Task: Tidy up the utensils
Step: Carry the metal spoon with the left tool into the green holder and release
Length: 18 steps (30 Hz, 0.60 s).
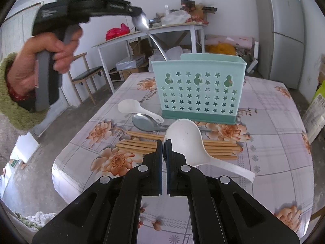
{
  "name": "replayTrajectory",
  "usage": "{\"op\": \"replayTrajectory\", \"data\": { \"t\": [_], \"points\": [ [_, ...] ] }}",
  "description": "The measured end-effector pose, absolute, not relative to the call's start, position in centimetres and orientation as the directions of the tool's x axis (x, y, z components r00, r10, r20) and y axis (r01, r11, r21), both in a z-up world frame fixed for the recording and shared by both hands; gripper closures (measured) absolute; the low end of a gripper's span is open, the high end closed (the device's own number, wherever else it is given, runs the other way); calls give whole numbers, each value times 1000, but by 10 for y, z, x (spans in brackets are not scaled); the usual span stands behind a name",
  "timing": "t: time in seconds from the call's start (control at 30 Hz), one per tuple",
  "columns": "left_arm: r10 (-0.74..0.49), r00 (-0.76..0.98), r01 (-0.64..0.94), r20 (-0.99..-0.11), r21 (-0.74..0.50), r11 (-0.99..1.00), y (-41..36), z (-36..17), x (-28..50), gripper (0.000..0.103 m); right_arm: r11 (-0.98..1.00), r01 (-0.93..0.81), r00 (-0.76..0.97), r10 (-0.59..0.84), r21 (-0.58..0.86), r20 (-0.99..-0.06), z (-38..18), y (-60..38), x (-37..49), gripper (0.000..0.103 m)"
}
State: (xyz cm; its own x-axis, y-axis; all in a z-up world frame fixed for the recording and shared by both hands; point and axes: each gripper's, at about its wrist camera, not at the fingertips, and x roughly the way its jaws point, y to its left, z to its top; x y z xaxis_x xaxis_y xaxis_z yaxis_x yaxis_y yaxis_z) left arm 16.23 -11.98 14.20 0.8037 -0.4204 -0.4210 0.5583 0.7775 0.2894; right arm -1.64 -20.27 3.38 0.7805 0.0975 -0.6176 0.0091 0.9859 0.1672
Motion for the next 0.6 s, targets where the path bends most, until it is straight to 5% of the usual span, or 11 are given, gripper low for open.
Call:
{"op": "replayTrajectory", "data": {
  "t": [0.47,0.6],
  "points": [
    [-476,706,622,-524,137,771,-137,122,183,99,985,19,782,92,172,-616,34,-209,-14,101],
    [-494,700,618,-516,91,781,-130,123,181,82,985,34,785,78,168,-614,35,-211,-14,101]
  ]
}}
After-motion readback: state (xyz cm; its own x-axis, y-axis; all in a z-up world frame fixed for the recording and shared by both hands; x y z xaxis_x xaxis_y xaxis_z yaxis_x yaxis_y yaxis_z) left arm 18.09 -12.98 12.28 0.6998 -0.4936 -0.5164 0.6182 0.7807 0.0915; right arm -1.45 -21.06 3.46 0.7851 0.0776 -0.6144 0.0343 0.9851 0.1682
